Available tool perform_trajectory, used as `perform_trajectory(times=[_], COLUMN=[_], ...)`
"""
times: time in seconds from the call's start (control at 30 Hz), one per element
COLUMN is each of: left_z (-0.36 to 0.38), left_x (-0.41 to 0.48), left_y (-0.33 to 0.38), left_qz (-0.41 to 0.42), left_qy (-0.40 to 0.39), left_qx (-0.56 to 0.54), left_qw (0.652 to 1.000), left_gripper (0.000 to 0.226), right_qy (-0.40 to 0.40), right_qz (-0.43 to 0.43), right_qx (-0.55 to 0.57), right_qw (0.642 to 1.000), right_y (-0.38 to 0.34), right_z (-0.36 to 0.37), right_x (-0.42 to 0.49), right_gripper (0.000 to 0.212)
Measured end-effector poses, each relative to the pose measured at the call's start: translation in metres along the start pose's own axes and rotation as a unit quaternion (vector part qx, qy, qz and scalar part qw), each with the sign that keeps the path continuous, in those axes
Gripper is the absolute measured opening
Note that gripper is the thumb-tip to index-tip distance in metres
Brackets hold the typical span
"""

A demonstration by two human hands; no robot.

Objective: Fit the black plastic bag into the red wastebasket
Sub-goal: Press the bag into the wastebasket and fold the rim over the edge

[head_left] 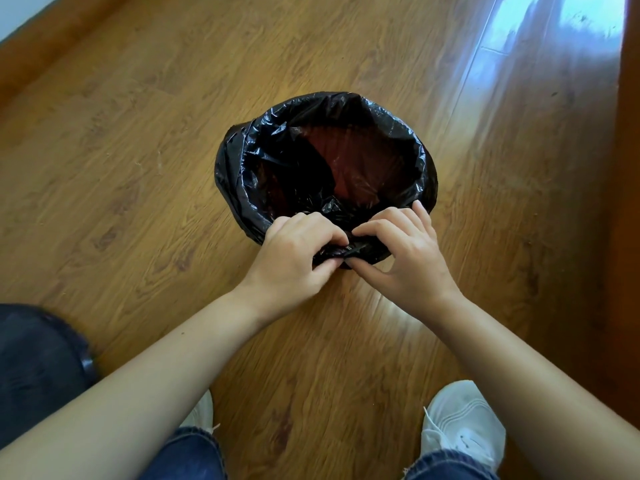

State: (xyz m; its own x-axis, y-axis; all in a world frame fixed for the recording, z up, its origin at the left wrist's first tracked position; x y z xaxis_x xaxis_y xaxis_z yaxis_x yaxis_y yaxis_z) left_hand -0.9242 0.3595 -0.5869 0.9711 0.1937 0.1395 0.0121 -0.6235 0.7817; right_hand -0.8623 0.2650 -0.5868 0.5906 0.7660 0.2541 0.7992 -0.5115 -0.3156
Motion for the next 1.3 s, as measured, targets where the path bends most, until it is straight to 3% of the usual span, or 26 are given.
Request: perform_trajectory(times=[0.1,0.3,0.53,0.67,0.87,1.1,1.3], left_z=[-0.003,-0.004,-0.005,-0.004,-0.004,-0.007,-0.009], left_x=[-0.001,-0.001,-0.001,-0.001,0.001,0.001,0.002], left_y=[-0.002,-0.006,-0.008,-0.006,-0.007,-0.011,-0.013], left_qz=[0.001,0.000,0.011,0.012,0.004,0.013,0.014], left_qy=[0.005,0.008,-0.022,-0.028,0.013,0.022,-0.003], left_qx=[0.013,0.027,0.016,0.007,0.042,0.054,0.054], left_qw=[1.000,1.000,1.000,1.000,0.999,0.998,0.998], left_gripper=[0.018,0.019,0.018,0.032,0.010,0.020,0.020], right_qy=[0.002,0.004,-0.037,-0.015,0.012,-0.032,-0.005], right_qz=[-0.022,-0.012,-0.021,-0.015,0.005,-0.051,-0.028], right_qx=[0.016,0.013,0.012,-0.014,-0.038,-0.058,-0.091], right_qw=[1.000,1.000,0.999,1.000,0.999,0.996,0.995], right_y=[0.001,0.003,0.008,0.008,0.009,0.008,0.014], right_z=[-0.010,-0.008,-0.001,0.004,0.008,0.004,0.008], right_x=[-0.002,0.007,0.004,0.003,0.006,0.002,0.008], right_gripper=[0.029,0.010,0.021,0.019,0.010,0.033,0.016])
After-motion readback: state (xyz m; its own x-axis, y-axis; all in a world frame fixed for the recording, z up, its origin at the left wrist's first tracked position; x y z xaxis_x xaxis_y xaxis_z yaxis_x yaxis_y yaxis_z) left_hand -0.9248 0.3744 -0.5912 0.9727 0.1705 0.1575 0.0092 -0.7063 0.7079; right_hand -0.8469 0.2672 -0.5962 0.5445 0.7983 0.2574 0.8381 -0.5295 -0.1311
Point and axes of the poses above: each hand's wrist, its own x-axis towards the middle knuckle, its own z-axis out of the palm, y = z × x, the point moved 8 cm from there along x, towards the middle knuckle, and after that the axes turned 14 degrees about -x, right-handed, at the moved point
